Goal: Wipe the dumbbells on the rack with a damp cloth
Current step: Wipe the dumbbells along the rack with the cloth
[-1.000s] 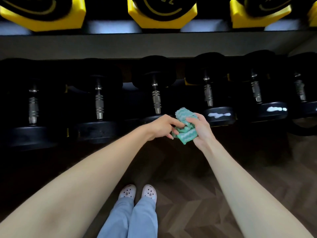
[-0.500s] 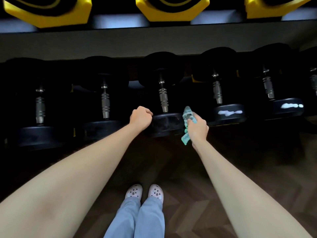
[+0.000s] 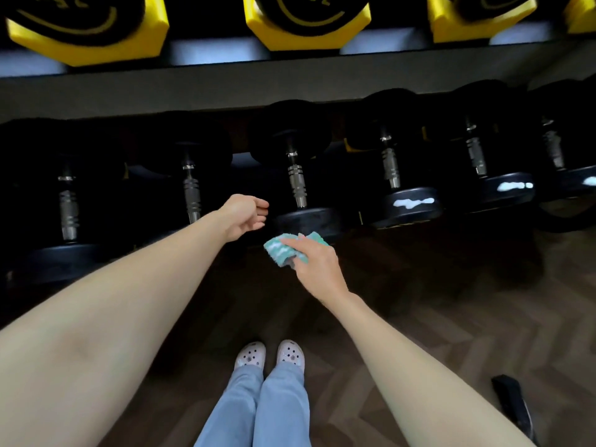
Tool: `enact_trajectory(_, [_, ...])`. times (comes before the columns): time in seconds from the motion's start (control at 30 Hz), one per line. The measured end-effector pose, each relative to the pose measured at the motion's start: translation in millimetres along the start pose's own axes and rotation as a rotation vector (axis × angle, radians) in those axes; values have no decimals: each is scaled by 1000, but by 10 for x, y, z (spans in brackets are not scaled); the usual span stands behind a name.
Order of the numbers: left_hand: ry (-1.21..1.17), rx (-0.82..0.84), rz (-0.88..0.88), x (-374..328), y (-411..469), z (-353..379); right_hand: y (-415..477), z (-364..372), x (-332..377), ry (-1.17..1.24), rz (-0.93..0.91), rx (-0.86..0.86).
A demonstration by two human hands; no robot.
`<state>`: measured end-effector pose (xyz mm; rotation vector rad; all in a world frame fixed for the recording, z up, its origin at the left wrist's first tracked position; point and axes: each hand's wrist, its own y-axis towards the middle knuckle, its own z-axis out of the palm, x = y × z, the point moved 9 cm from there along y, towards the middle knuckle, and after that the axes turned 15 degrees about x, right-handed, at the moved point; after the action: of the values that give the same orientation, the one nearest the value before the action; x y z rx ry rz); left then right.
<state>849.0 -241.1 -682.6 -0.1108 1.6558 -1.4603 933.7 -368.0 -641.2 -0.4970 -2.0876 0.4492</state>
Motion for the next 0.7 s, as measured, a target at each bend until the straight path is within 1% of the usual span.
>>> enact_trajectory(0.03, [19,-17,-7,-8,-8,-19,-51,-150,-11,102,5,-85])
enact_trajectory(0.07, [41,-24,-18,-15,-16,-29,-101,-348,-88,223,40,-213])
enact_trajectory(0.13, [75,-23,-37,-22,-29,-17,-189,-716,-331,424,179,-474])
enact_trajectory(0.17, [85,-16,-44,-30,-19,2,-201,-844,-446,461,263,-552])
enact_trajectory(0.2, [89,-9,-50,-33,-9,24,-178,-926,-553,461,343,-574])
enact_trajectory(0.27, [95,4,-57,-23,34,57,-71,-959,-676,416,456,-517])
enact_trajectory(0.33, [94,4,-49,10,86,30,88,-831,-616,292,459,-402])
enact_trajectory(0.4, [95,1,-43,40,118,-22,182,-668,-448,115,378,-360])
enact_trajectory(0.5, [104,26,-50,83,149,-90,193,-418,-159,-17,205,-350])
enact_trajectory(0.53, [111,31,-51,81,155,-98,213,-323,-78,-116,140,-305])
enact_trajectory(0.57, [114,33,-49,78,165,-100,248,-227,-13,-218,84,-226])
enact_trajectory(0.7, [133,33,-45,47,140,-64,367,308,140,-587,-198,228])
